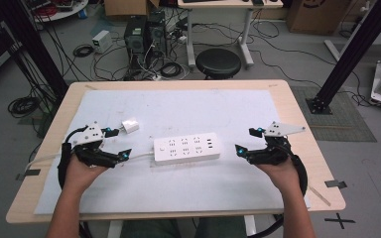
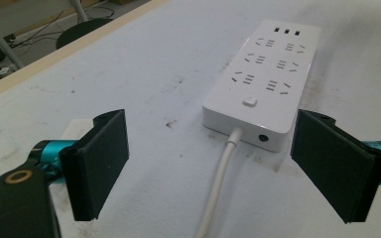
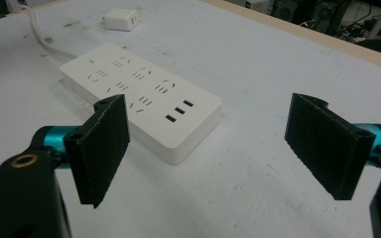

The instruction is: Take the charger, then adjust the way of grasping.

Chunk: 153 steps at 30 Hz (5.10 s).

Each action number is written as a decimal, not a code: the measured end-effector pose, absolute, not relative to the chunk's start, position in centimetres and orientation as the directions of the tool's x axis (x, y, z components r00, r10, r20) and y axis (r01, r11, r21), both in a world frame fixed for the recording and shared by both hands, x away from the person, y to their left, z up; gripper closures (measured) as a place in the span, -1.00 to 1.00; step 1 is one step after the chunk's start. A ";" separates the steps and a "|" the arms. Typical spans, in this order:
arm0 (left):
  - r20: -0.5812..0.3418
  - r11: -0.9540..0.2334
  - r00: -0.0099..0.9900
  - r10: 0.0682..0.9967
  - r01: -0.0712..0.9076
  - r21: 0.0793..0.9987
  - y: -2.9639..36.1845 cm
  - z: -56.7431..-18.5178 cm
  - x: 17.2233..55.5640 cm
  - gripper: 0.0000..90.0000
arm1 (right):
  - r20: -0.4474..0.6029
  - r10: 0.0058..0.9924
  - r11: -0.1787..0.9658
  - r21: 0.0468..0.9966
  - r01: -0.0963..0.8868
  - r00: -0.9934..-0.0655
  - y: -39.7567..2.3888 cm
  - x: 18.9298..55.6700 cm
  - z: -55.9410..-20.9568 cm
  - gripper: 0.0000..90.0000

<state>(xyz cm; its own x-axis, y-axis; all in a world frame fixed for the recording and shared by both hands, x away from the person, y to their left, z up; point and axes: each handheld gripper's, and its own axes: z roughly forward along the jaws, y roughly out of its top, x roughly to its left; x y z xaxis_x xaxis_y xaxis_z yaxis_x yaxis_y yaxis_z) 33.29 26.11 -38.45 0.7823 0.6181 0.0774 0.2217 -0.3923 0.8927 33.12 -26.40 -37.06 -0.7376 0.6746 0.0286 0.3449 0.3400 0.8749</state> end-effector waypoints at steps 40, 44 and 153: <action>0.018 -0.482 0.745 0.667 0.413 0.773 26.8 -44.4 47.4 -0.63 | 0.015 0.653 0.405 0.838 0.365 -0.758 -24.9 32.3 -38.6 -0.60; 0.012 -0.479 0.745 0.666 0.415 0.773 27.1 -44.6 47.5 -0.53 | 0.017 0.646 0.408 0.837 0.364 -0.763 -24.6 32.4 -38.8 -0.60; 0.500 -0.495 0.839 0.215 -0.347 0.796 9.4 -40.7 27.5 -0.05 | 0.601 0.227 0.251 0.724 0.642 -0.766 -14.3 32.6 -41.6 -0.02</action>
